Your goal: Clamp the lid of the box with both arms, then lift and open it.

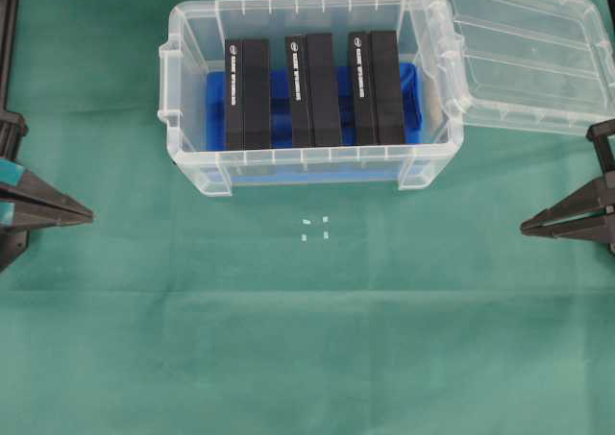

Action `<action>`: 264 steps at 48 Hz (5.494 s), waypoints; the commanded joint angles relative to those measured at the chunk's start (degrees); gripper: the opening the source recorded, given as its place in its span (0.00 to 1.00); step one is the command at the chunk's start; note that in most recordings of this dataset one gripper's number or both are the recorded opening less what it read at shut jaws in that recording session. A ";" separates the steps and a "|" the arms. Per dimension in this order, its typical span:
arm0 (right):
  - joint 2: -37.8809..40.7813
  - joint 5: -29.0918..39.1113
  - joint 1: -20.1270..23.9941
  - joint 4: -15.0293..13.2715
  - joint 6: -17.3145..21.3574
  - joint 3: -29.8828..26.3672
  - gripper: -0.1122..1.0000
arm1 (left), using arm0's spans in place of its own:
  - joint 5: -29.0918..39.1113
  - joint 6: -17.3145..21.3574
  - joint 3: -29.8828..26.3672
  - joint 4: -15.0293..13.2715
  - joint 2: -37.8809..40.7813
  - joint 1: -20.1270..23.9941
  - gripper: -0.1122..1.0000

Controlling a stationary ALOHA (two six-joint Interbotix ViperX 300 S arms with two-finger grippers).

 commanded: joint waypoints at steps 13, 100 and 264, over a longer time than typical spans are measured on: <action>-0.18 -1.14 0.09 0.26 0.26 0.00 0.10 | -1.49 0.09 -0.62 -0.09 0.53 -0.18 0.11; 1.58 24.52 -0.09 -1.58 5.45 -10.02 0.10 | 5.80 0.53 -2.29 0.09 0.35 3.25 0.11; -6.42 3.43 -0.18 -4.66 5.45 -1.32 0.10 | 0.79 -4.04 0.44 -0.18 1.49 9.49 0.11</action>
